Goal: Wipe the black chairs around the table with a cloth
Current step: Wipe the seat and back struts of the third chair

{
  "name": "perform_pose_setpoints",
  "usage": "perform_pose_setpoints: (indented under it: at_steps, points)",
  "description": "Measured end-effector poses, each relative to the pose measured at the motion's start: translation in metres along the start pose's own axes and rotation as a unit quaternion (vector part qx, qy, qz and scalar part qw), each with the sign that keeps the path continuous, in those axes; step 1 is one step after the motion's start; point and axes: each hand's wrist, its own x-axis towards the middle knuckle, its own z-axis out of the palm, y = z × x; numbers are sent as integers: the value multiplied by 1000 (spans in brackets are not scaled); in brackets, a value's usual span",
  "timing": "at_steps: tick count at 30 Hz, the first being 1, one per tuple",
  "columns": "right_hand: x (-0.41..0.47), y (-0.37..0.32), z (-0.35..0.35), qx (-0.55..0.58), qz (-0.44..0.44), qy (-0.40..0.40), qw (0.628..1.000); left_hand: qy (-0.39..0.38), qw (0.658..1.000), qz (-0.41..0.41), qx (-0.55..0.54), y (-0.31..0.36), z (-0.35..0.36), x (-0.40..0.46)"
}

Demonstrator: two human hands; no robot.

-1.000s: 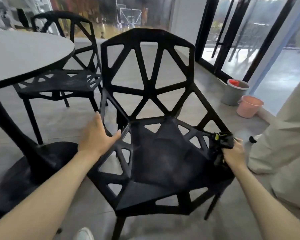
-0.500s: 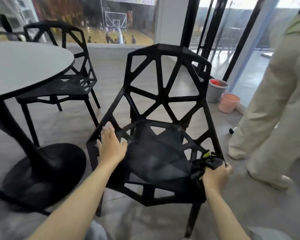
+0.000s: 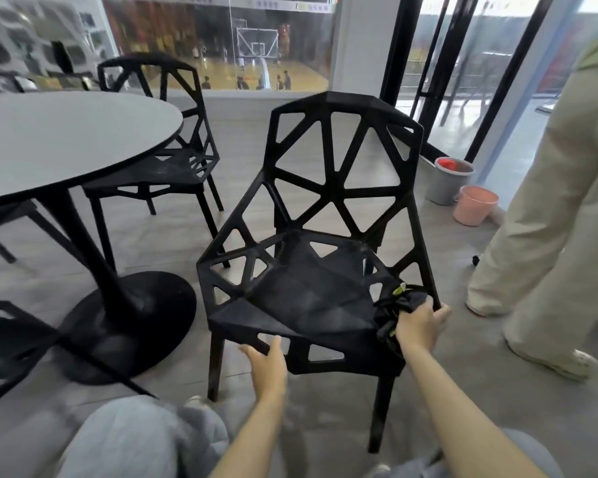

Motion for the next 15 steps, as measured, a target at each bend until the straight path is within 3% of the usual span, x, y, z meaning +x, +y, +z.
perform_pose_setpoints:
  at_steps: [3, 10, 15]
  points:
    - [1, 4, 7, -6, -12, 17, 1000, 20, 1000, -1, -8, -4, 1, 12]
    - [-21, -2, 8, 107, -38, 21, 993, 8, 998, 24, 55, 24, -10, 61]
    - [-85, -32, 20, 185, 40, 39, 981, -1, 991, 55, 123, 76, -28, 114]
